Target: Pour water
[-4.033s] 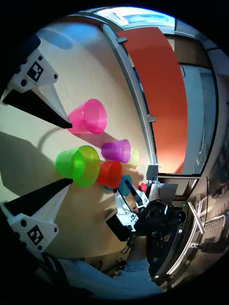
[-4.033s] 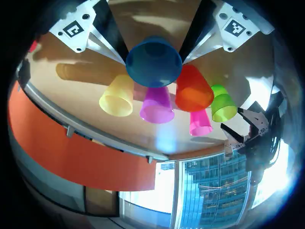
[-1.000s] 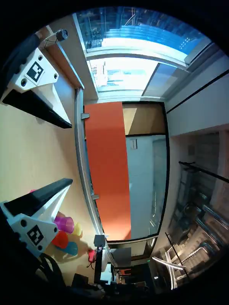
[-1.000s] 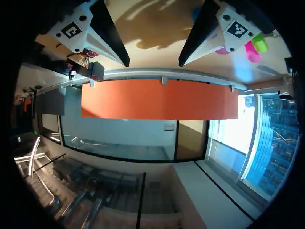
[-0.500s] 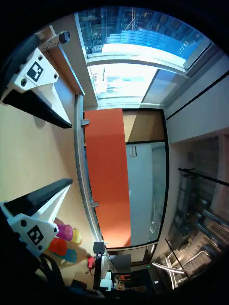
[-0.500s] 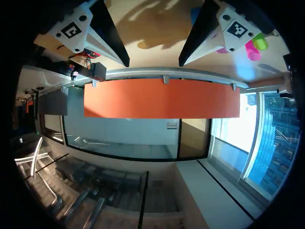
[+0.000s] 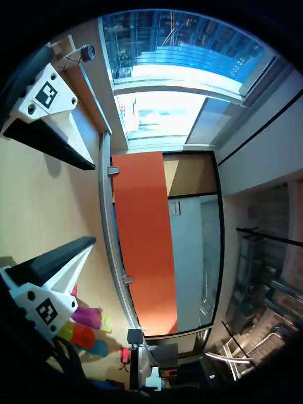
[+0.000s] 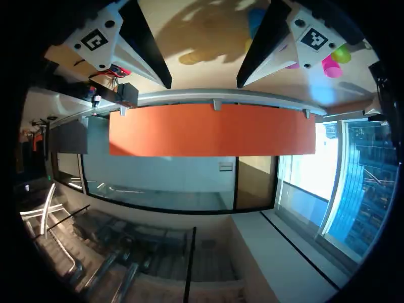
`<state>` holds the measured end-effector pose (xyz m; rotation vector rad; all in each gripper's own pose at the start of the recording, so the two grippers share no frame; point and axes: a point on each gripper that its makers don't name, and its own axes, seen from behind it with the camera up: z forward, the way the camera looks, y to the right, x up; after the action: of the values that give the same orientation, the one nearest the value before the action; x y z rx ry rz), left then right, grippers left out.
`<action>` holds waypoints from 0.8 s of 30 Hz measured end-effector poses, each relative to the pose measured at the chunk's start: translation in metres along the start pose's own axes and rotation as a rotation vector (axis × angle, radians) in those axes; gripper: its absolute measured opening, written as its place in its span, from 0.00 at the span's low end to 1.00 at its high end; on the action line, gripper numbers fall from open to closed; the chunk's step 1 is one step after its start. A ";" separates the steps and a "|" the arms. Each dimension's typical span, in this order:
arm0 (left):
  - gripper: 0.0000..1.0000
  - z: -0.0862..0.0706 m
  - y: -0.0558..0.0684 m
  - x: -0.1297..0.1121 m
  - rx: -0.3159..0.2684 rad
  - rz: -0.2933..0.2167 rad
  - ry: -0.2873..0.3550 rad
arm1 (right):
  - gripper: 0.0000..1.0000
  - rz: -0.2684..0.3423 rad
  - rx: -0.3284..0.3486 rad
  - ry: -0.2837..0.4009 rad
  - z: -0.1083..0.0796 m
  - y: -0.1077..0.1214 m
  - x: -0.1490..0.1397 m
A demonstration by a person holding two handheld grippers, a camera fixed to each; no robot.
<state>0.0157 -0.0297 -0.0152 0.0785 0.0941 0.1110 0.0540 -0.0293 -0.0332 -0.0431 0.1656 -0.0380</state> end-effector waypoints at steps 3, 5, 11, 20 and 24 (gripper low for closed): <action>0.97 0.000 0.000 -0.002 0.005 0.005 0.002 | 1.00 0.011 0.005 -0.003 0.000 -0.003 0.000; 0.97 0.001 0.001 -0.004 0.005 0.004 0.002 | 1.00 0.015 0.007 -0.005 -0.001 -0.004 0.000; 0.97 0.002 0.006 -0.011 0.002 -0.010 0.000 | 1.00 0.016 0.010 -0.003 0.000 -0.007 0.003; 0.97 0.002 0.012 -0.022 0.002 -0.020 -0.010 | 1.00 0.004 0.010 -0.005 0.002 -0.010 0.003; 0.97 0.001 0.014 -0.026 0.003 -0.028 -0.012 | 1.00 0.000 0.009 -0.005 0.001 -0.010 0.003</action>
<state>-0.0113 -0.0185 -0.0105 0.0810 0.0831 0.0820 0.0565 -0.0395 -0.0320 -0.0339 0.1601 -0.0384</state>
